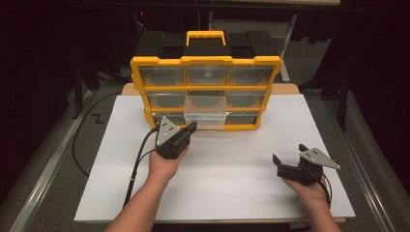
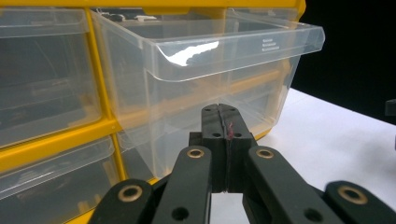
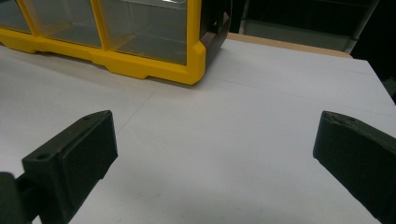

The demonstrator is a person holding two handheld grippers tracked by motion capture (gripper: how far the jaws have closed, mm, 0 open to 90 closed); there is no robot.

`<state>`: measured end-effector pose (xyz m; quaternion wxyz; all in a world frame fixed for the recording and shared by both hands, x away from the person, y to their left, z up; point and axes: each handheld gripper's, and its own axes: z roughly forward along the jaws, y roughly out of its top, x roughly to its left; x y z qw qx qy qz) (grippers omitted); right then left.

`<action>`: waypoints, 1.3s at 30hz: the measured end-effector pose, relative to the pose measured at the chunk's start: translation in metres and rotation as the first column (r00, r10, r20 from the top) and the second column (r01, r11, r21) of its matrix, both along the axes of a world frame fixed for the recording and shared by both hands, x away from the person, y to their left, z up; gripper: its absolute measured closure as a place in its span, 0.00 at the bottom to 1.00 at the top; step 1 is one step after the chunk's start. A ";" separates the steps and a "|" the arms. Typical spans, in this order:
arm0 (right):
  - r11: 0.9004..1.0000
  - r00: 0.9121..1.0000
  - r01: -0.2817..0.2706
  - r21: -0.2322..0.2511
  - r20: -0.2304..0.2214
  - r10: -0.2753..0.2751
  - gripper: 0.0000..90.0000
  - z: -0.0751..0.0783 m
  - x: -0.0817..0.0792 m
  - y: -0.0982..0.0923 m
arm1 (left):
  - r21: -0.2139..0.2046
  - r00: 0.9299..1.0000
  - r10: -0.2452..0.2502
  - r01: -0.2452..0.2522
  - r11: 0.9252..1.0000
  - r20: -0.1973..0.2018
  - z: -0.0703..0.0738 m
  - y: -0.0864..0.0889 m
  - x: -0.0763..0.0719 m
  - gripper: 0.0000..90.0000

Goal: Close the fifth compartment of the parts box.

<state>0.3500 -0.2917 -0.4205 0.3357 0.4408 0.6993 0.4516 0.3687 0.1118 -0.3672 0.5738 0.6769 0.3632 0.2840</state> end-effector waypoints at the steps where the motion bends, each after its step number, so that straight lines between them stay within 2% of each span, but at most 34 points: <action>1: 1.000 1.000 0.000 0.000 0.000 0.000 0.01 0.000 0.000 0.000 | -0.001 1.000 0.000 0.000 1.000 0.000 0.000 -0.001 0.001 1.00; 9: 1.000 1.000 -0.002 0.005 -0.008 0.002 0.01 -0.001 0.001 -0.001 | 0.001 1.000 -0.005 0.005 1.000 0.022 0.000 -0.007 0.005 1.00; 15: 1.000 1.000 -0.004 0.002 -0.002 0.004 0.01 0.000 -0.001 -0.001 | 0.006 1.000 -0.001 0.001 1.000 0.019 0.000 -0.011 0.008 1.00; 18: 1.000 1.000 0.000 0.008 0.000 0.000 0.01 0.000 -0.002 -0.001 | -0.011 1.000 0.002 -0.002 1.000 0.021 0.002 -0.011 0.010 1.00; 21: 1.000 1.000 0.001 0.017 -0.011 -0.001 0.01 -0.001 0.000 -0.001 | -0.009 0.999 -0.007 0.007 1.000 0.032 0.005 -0.012 0.011 1.00; 33: 1.000 1.000 -0.011 0.020 -0.001 0.011 0.01 0.000 -0.003 0.001 | -0.028 0.999 -0.005 0.007 1.000 0.043 0.009 -0.017 0.011 1.00; 36: 0.999 1.000 -0.016 0.035 -0.004 0.016 0.01 0.000 -0.003 0.000 | -0.014 0.998 -0.006 0.006 1.000 0.055 0.013 -0.019 0.012 1.00; 39: 0.999 1.000 -0.020 0.029 -0.002 0.020 0.01 0.000 -0.003 -0.001 | -0.002 0.998 -0.009 0.009 1.000 0.063 0.014 -0.019 0.013 1.00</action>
